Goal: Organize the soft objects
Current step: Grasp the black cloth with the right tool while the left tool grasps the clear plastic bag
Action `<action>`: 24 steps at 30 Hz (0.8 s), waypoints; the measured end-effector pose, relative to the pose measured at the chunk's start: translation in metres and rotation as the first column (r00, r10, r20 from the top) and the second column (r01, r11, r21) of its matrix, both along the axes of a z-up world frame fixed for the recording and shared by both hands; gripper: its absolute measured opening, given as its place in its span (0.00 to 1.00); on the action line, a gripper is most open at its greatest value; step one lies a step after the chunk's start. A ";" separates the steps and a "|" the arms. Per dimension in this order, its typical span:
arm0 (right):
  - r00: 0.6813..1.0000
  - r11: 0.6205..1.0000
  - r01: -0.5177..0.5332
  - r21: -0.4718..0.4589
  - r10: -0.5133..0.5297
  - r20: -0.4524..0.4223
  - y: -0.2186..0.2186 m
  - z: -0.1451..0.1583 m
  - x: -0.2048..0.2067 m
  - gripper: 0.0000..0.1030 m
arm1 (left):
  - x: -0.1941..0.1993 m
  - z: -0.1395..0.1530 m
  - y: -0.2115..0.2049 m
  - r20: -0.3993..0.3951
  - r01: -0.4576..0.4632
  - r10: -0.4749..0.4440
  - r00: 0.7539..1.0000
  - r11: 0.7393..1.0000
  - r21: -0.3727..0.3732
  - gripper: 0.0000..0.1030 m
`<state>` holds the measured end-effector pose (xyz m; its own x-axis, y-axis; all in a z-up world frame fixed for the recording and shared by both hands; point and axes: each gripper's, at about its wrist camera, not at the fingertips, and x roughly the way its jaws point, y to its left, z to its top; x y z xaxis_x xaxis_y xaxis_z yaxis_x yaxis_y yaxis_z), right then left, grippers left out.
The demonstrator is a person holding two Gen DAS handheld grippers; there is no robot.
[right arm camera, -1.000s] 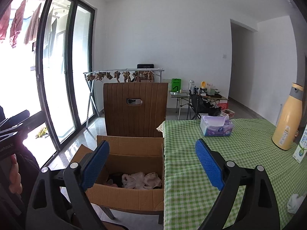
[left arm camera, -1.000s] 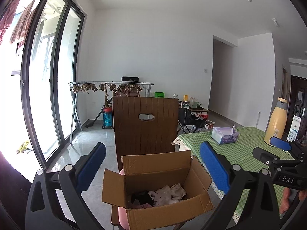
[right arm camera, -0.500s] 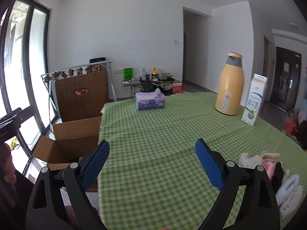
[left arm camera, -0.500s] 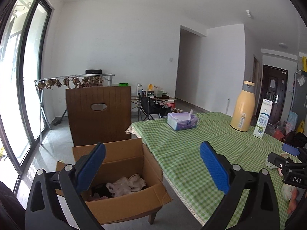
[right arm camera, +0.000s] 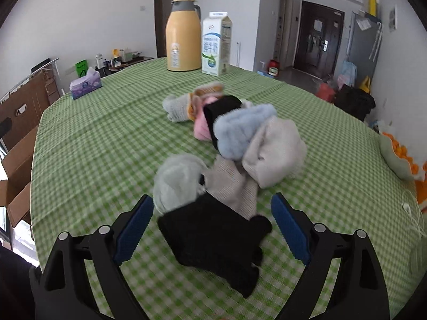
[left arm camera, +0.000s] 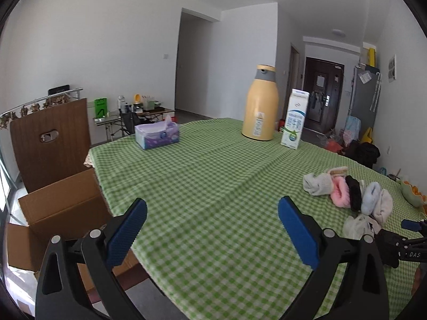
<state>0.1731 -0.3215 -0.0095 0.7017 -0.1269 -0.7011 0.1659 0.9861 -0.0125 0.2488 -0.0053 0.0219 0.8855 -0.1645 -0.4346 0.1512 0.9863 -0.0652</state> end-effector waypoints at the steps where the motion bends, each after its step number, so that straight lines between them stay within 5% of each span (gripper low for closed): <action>1: 1.000 1.000 0.003 0.011 -0.002 -0.009 -0.005 -0.005 -0.004 0.77 | 0.001 -0.003 -0.009 -0.006 0.022 -0.022 1.000 1.000 0.003 0.93; 5: 0.998 0.998 -0.005 0.061 0.009 -0.062 -0.012 -0.024 -0.011 0.69 | 0.006 -0.012 -0.046 -0.031 0.104 -0.104 0.994 0.995 -0.002 0.93; 11: 0.994 0.985 -0.038 0.170 0.056 -0.099 -0.015 -0.039 -0.021 0.17 | 0.011 -0.030 -0.109 -0.103 0.235 -0.232 0.967 0.972 0.024 0.93; 16: 0.996 0.989 -0.054 0.137 0.062 -0.056 -0.019 -0.019 -0.046 0.14 | 0.015 -0.045 -0.153 -0.156 0.319 -0.308 0.939 0.946 0.051 0.93; 24: 0.997 0.994 0.058 0.090 -0.063 0.054 -0.058 0.012 -0.069 0.15 | 0.031 -0.072 -0.217 -0.274 0.452 -0.425 0.863 0.891 0.041 0.93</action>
